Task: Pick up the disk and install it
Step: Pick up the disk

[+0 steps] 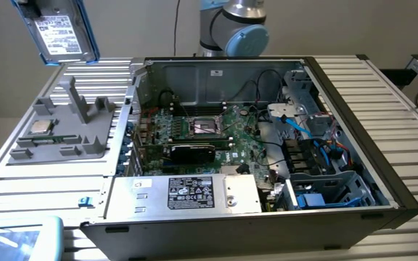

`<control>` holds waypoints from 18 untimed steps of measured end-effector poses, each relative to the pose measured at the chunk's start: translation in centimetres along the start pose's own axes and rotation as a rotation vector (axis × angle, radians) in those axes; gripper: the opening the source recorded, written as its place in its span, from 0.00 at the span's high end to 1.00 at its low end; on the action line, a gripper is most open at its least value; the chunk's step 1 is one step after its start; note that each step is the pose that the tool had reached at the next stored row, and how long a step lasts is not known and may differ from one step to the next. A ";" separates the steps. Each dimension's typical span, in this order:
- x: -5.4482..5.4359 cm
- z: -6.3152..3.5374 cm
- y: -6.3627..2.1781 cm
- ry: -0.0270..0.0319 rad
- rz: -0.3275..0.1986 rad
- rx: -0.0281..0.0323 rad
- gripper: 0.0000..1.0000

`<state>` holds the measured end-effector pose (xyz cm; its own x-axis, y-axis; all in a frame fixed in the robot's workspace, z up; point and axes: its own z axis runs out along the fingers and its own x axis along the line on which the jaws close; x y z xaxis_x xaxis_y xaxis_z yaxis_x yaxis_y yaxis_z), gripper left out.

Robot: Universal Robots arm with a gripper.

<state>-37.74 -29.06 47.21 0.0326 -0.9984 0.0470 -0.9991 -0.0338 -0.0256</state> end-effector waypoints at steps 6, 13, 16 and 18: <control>0.8 -0.12 -1.43 0.0000 0.000 0.0001 0.63; 1.6 -0.07 -3.20 0.0001 0.000 0.0022 0.63; 1.8 -0.05 -3.84 0.0003 0.000 0.0071 0.63; 2.0 -0.04 -4.30 0.0003 0.000 0.0095 0.63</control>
<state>-33.38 -30.93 47.45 0.0321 -0.9984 0.0473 -0.9988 -0.0338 -0.0351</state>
